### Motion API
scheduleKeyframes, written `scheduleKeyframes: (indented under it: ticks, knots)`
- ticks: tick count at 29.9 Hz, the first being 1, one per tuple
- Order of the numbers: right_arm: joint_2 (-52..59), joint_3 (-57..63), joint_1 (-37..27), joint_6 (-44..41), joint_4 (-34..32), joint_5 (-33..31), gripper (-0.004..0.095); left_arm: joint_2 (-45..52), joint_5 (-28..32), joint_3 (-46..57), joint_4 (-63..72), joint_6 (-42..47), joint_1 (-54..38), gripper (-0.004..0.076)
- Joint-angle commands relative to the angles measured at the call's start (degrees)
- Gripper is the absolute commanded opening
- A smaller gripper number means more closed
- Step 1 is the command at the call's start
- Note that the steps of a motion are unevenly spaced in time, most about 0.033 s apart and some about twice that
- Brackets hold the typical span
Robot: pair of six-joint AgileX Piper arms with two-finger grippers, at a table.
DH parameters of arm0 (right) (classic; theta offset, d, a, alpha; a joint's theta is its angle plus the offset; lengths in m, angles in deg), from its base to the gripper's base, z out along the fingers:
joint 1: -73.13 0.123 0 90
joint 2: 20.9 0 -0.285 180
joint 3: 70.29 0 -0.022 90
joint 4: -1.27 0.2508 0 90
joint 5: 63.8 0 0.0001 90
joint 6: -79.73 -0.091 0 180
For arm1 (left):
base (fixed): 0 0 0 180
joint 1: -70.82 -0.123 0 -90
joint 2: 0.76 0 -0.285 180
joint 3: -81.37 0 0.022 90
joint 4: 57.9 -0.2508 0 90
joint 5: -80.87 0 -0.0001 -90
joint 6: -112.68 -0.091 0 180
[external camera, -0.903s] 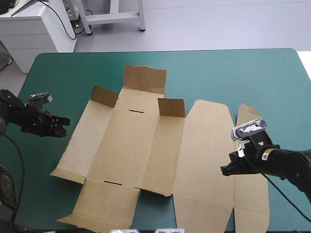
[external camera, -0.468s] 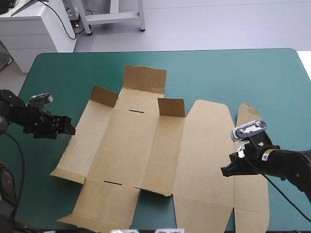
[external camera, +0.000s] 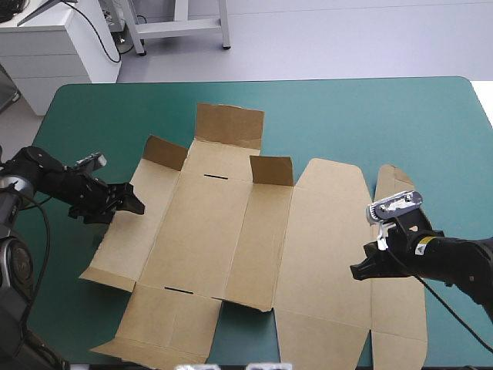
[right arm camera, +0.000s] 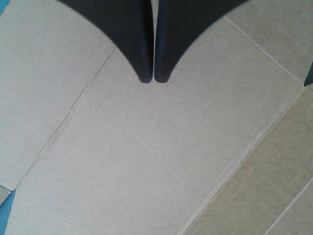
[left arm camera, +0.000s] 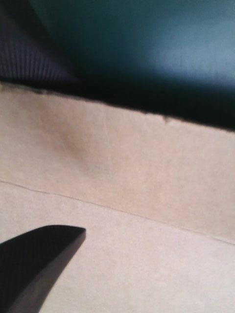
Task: Fold the box
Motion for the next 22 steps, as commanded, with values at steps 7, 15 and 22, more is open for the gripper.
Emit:
scheduleKeyframes:
  ticks: [7, 15, 22]
  knots:
    - [0.7, -1.5, -0.5, -0.9, -0.4, 3.2, -0.0002, 2.8, -5.4, 0.0, 3.4, 6.9, 2.5, 0.0355]
    - [0.7, -1.5, -0.5, -1.6, -2.2, 3.9, -0.0002, 6.8, -5.4, 0.0, 3.5, 7.2, 2.9, -0.0003]
    - [0.7, -1.5, -0.5, -1.6, -2.2, 5.0, -0.0002, 7.4, -5.4, -0.6, 2.7, 1.9, 8.2, -0.0008]
